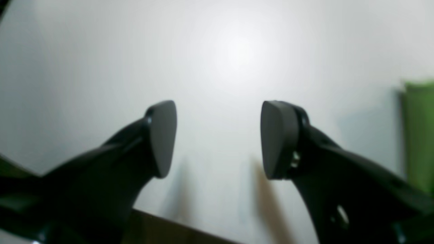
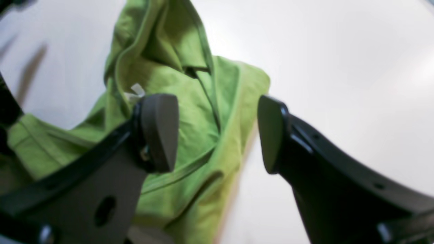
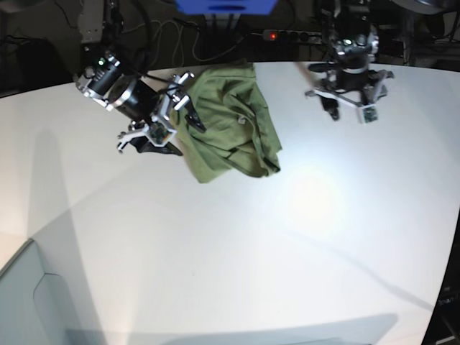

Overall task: Fold the T-shirt properly
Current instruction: 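Lift the bunched shirt upward with the right gripper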

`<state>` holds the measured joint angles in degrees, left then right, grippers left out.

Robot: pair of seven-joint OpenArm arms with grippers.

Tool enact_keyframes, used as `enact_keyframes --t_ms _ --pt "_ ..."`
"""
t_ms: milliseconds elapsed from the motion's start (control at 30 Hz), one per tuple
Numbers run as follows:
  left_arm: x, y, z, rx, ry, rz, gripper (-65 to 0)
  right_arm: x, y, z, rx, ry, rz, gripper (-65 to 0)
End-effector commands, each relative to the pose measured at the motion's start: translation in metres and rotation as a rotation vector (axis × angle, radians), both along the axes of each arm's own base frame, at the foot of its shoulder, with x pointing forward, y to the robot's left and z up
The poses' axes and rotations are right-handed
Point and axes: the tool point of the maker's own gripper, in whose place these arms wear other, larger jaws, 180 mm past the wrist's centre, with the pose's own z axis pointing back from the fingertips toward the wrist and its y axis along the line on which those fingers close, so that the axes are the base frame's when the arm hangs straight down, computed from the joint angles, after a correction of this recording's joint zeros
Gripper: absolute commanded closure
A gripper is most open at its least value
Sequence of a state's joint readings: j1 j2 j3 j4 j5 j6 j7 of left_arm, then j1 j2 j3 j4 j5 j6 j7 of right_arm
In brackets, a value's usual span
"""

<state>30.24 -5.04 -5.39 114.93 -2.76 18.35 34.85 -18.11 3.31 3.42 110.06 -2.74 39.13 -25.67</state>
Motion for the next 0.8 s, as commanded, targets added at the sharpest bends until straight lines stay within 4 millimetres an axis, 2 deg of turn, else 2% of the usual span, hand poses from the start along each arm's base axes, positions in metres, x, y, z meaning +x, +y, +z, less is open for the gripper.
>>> enact_keyframes --t_ms 0,100,233,300,400,467,567,667,767 --pt "0.004 -0.01 0.005 -0.01 -0.027 -0.024 -37.6 0.002 0.004 0.006 0.03 -0.02 0.015 -34.9" --pt "0.002 -0.038 -0.005 -0.061 -0.003 -0.073 -37.6 0.002 0.016 -0.003 0.055 0.012 0.03 -34.9" --pt "0.001 -0.04 -0.004 -0.067 -0.006 -0.063 -37.6 0.0 0.03 -0.008 0.074 0.031 0.065 -34.9" --pt "-0.006 -0.023 -0.005 -0.037 0.01 -0.037 -37.6 -0.006 0.045 -0.008 0.089 0.036 0.109 -34.9" --pt "-0.011 0.014 -0.001 0.025 0.01 0.041 -37.6 -0.015 0.066 -0.008 0.113 0.048 0.167 -34.9" --pt "-0.015 0.041 0.005 0.07 0.003 0.102 -37.6 -0.013 0.08 -0.008 0.13 0.05 0.199 -34.9" --pt "-0.02 0.072 0.013 0.123 -0.007 0.174 -37.6 -0.018 0.096 -0.023 0.143 0.099 0.246 -34.9" --pt "-0.027 0.095 0.02 0.163 -0.011 0.228 -37.6 -0.03 0.125 -0.019 0.158 0.099 0.345 -34.9" --pt "-0.03 0.103 0.023 0.178 -0.012 0.247 -37.6 -0.048 0.147 -0.014 0.174 0.101 0.427 -34.9"
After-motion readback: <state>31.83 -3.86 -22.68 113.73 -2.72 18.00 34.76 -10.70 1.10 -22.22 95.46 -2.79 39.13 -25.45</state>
